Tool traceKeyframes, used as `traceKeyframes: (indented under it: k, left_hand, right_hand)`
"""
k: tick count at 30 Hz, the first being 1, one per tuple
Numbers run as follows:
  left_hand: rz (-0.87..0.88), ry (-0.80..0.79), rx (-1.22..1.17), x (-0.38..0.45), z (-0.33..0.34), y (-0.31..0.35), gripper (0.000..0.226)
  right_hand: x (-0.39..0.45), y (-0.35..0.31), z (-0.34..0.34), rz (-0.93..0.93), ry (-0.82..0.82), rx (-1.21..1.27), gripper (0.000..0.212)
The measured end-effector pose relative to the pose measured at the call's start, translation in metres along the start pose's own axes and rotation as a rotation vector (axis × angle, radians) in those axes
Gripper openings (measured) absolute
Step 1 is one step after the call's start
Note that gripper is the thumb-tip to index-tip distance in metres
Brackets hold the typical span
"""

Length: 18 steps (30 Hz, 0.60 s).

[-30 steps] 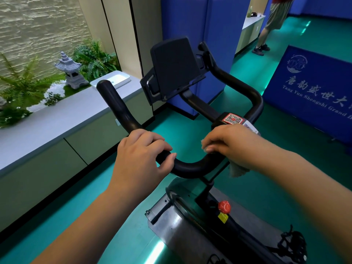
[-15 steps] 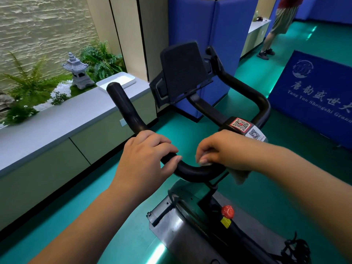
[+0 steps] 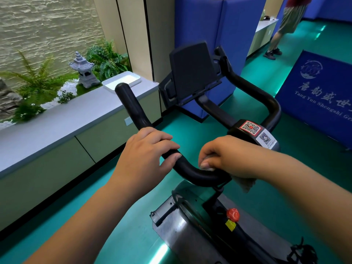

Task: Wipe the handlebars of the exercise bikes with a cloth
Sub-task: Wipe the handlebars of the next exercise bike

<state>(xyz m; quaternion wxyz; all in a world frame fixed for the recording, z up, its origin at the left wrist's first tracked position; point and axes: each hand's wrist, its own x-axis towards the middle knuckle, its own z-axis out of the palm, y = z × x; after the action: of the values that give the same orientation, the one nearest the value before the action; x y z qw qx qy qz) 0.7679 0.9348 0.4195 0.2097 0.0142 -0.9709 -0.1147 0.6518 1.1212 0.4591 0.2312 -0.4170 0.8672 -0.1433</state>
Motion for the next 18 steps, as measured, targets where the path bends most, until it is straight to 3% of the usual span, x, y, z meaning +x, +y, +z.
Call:
traceKeyframes:
  k: [6,18]
  left_hand:
    - [0.015,-0.01,-0.002,0.001,-0.002,-0.004,0.034]
    - [0.026,0.075,-0.038,0.006,-0.002,-0.008,0.031]
  right_hand:
    - [-0.001,-0.01,0.005,0.061,0.057,0.088,0.005]
    - [0.027,-0.039,0.027,0.196,0.39,0.435,0.012]
